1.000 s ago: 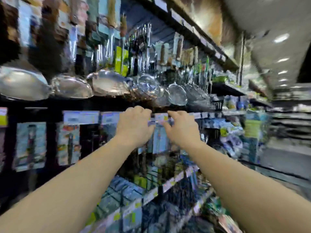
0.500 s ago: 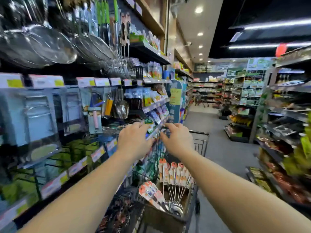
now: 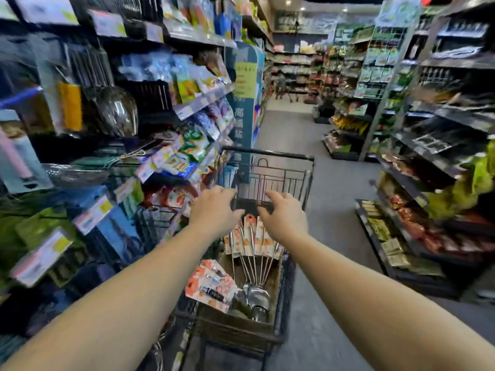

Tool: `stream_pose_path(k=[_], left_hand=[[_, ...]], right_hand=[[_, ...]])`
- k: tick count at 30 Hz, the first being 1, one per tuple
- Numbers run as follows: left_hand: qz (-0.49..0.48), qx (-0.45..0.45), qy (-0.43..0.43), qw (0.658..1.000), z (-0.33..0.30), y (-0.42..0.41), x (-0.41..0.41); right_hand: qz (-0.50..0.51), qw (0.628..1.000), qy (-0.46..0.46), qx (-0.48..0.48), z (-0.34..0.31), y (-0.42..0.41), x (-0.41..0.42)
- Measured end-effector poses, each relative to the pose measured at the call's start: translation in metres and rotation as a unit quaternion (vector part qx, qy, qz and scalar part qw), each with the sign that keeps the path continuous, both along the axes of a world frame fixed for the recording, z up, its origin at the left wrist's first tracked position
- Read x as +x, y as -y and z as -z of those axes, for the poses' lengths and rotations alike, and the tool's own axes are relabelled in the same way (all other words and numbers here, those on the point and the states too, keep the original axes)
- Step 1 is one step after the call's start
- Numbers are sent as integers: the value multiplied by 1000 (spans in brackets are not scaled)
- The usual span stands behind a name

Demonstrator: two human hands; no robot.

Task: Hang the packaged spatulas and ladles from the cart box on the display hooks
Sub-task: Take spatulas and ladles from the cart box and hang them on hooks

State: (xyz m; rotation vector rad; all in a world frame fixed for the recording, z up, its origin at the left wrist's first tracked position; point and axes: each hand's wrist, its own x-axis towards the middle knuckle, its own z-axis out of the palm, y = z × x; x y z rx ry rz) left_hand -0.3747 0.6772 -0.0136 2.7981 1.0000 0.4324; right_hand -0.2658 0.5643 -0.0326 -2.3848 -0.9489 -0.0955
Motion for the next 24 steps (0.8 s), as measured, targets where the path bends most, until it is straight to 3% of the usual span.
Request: stream_pose_path(k=[15, 24], left_hand=[[-57, -75, -98, 991, 130, -75, 157], [-83, -179, -188, 962, 239, -102, 191]], right_hand=[[-74, 989, -81, -101, 136, -84, 185], [-77, 949, -216, -217, 252, -110, 231]])
